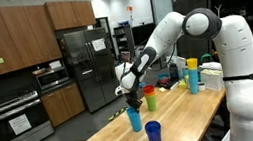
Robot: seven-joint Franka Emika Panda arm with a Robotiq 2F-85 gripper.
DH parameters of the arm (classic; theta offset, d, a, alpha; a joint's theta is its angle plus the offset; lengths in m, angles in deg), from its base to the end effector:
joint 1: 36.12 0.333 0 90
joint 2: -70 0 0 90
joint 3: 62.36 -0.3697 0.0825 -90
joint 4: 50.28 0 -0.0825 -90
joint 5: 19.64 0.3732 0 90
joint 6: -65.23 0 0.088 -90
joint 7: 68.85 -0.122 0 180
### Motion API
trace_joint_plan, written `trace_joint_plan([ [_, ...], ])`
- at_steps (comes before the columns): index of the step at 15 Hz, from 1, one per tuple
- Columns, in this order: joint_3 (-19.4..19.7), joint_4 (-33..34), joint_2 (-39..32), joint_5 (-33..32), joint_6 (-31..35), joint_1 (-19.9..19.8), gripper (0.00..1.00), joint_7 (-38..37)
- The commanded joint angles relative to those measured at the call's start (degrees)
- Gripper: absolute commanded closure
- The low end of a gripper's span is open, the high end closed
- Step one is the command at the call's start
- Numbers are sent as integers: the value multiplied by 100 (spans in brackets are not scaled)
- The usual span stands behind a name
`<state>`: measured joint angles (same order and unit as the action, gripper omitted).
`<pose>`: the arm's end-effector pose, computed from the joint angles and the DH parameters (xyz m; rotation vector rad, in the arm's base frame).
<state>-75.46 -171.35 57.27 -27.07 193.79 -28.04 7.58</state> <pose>0.5301 0.1956 0.3503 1.9662 2.4411 -0.1510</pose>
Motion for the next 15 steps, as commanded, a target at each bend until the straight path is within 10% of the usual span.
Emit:
trace_joint_plan([
  [1,-11,77,149,311,-90,-102,99,331],
  [15,197,766,1074,1385,-619,-255,99,978],
])
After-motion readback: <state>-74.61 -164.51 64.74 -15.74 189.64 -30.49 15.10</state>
